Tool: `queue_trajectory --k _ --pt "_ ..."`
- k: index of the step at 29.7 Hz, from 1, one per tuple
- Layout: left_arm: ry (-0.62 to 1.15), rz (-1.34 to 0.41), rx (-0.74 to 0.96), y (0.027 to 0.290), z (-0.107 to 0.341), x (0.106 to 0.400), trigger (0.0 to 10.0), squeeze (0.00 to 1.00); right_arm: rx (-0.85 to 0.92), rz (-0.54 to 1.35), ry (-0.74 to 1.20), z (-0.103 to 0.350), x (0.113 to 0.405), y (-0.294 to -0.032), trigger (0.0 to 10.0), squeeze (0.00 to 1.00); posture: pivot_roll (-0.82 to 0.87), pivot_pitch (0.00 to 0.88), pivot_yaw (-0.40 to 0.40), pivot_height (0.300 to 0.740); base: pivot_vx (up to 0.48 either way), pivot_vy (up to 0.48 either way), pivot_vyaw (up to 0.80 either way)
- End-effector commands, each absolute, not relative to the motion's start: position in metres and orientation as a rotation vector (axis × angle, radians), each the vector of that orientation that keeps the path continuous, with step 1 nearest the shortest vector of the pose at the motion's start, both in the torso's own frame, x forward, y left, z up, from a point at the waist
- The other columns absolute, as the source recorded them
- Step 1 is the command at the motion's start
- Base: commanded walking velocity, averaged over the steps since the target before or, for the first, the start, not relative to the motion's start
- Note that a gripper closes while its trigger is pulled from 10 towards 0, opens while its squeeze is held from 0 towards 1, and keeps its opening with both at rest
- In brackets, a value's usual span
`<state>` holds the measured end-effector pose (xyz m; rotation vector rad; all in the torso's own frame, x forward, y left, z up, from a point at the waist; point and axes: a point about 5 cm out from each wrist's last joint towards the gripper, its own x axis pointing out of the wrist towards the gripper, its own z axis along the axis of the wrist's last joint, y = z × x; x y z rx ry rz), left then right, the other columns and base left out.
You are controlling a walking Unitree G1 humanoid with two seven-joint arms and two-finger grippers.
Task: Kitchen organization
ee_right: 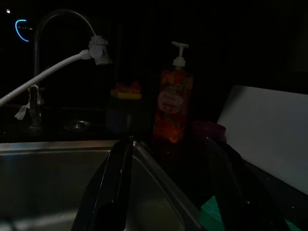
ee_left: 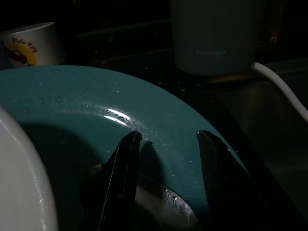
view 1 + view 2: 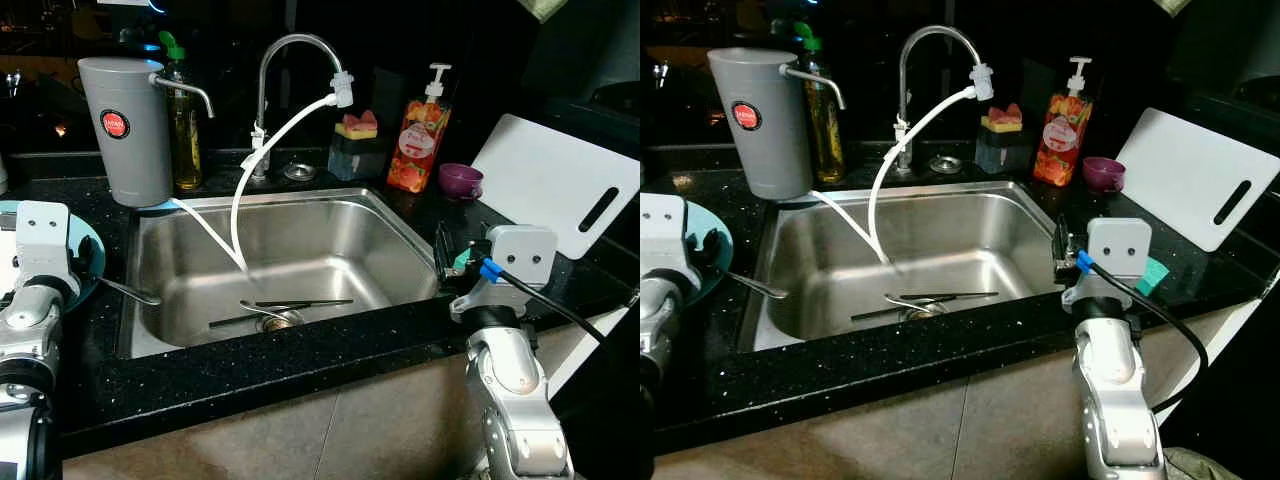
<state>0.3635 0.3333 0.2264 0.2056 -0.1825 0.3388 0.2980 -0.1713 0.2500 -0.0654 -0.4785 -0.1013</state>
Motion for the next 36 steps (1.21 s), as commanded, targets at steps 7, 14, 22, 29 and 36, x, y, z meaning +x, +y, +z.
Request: queue_trajectory --k 7,14,22,29,36 --pt "-0.106 0.316 0.182 0.325 0.215 0.369 10.0 0.0 -0.061 -0.114 -0.472 0.249 0.297 -0.173 10.0 0.0 0.02 0.098 -0.112 0.74 0.0 0.0 0.0" --pt "-0.121 0.323 0.178 0.326 0.223 0.37 10.0 0.0 -0.061 -0.126 -0.469 0.248 0.296 -0.175 10.0 0.0 0.01 0.099 -0.11 0.74 0.0 0.0 0.0" --pt "-0.1 0.319 0.181 0.319 0.222 0.375 10.0 0.0 -0.071 -0.123 -0.479 0.252 0.296 -0.177 10.0 0.0 0.0 0.093 -0.112 0.74 0.0 0.0 0.0" --pt "-0.097 0.351 0.197 0.329 0.228 0.372 10.0 0.0 -0.077 -0.139 -0.478 0.251 0.292 -0.18 10.0 0.0 -0.01 0.093 -0.105 0.74 0.0 0.0 0.0" --pt "-0.084 0.362 0.194 0.332 0.225 0.37 10.0 0.0 -0.077 -0.133 -0.478 0.251 0.293 -0.179 10.0 0.0 -0.01 0.092 -0.105 0.74 0.0 0.0 0.0"
